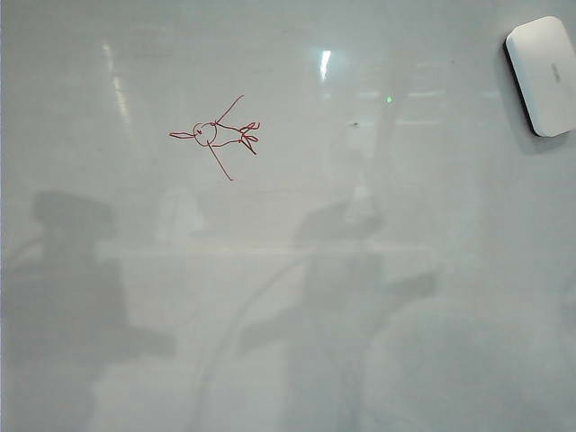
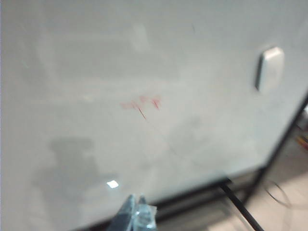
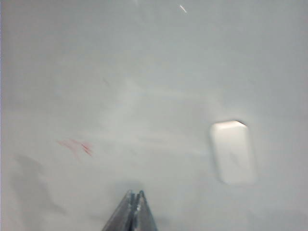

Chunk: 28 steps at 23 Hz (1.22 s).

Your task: Grab the whiteboard eraser that is attached to the surface of the whiteboard and use it to clean the writing on the whiteboard.

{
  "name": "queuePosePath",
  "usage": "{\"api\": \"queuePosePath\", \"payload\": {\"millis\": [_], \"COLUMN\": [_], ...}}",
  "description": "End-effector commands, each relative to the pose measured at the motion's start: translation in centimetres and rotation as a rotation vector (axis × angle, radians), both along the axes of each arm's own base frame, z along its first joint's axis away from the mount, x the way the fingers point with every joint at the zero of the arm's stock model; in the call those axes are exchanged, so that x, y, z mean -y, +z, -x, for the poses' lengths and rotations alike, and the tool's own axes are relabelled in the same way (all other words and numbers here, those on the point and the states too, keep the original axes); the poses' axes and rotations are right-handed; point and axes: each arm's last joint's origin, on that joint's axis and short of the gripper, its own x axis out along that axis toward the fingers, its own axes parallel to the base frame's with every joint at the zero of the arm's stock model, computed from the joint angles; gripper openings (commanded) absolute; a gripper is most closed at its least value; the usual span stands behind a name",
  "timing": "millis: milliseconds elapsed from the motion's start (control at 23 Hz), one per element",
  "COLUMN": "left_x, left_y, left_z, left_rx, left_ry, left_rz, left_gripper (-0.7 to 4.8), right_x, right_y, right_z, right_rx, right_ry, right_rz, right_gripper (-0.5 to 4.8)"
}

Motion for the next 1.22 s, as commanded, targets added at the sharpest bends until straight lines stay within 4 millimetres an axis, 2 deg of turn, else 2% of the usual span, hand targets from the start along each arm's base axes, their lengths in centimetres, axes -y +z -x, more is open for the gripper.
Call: {"api": "queuePosePath", "payload": {"millis": [43, 217, 304, 391, 478, 522, 652, 739, 782, 826, 869, 956, 1043, 1217], "left_x": [0.2, -0.5, -0.9, -0.8, -0.6, -0.6, -0.6, -0.6, -0.6, -0.6, -0.6, -0.6, -0.6, -0.7], "left_y": [-0.7, -1.4, -2.1, -3.1, -3.4, -3.4, -3.0, -2.7, -2.6, -2.6, -2.6, -2.6, -2.6, -2.6], "left_z": [-0.7, -1.9, -3.4, -5.2, -5.9, -6.3, -6.4, -6.4, -6.4, -6.5, -6.4, -6.4, -6.4, -6.5], "left_rx": [-0.056, -0.041, -0.029, -0.045, -0.038, -0.017, 0.034, 0.061, 0.071, 0.071, 0.070, 0.071, 0.071, 0.071], "left_ry": [-0.116, -0.161, -0.190, -0.241, -0.243, -0.237, -0.233, -0.217, -0.197, -0.194, -0.194, -0.194, -0.194, -0.187], "left_rz": [0.016, -0.068, -0.122, -0.125, -0.125, -0.123, -0.120, -0.120, -0.122, -0.122, -0.122, -0.122, -0.122, -0.123], "left_gripper": [-0.05, -0.05, -0.05, -0.05, -0.05, -0.05, -0.05, -0.05, -0.05, -0.05, -0.05, -0.05, -0.05, -0.05], "right_x": [-0.7, -1.2, -1.1, -0.5, -0.1, 0.2, 0.7, 0.9, 1.2, 1.4, 1.6, 1.7, 0.9, -1.1], "right_y": [0.8, 0.1, -0.4, -1.3, -1.9, -2.5, -3.5, -4.1, -4.9, -5.4, -6.2, -6.9, -7.3, -7.9], "right_z": [0.7, 0.0, -1.0, -2.9, -4.2, -5.4, -7.3, -8.4, -9.7, -10.5, -11.7, -13.1, -15.2, -18.3], "right_rx": [-0.154, -0.204, -0.205, -0.188, -0.164, -0.133, -0.081, -0.056, -0.044, -0.042, -0.060, -0.105, -0.132, -0.167], "right_ry": [-0.155, -0.249, -0.275, -0.289, -0.298, -0.309, -0.317, -0.314, -0.311, -0.314, -0.307, -0.300, -0.270, -0.329], "right_rz": [0.087, 0.063, 0.063, 0.115, 0.123, 0.136, 0.148, 0.150, 0.168, 0.202, 0.276, 0.388, 0.544, 0.724], "right_gripper": [-0.01, -0.01, -0.01, -0.01, 0.01, 0.39, 1.35, 1.69, 1.82, 1.85, 2.21, 2.35, 2.86, 3.39]}}
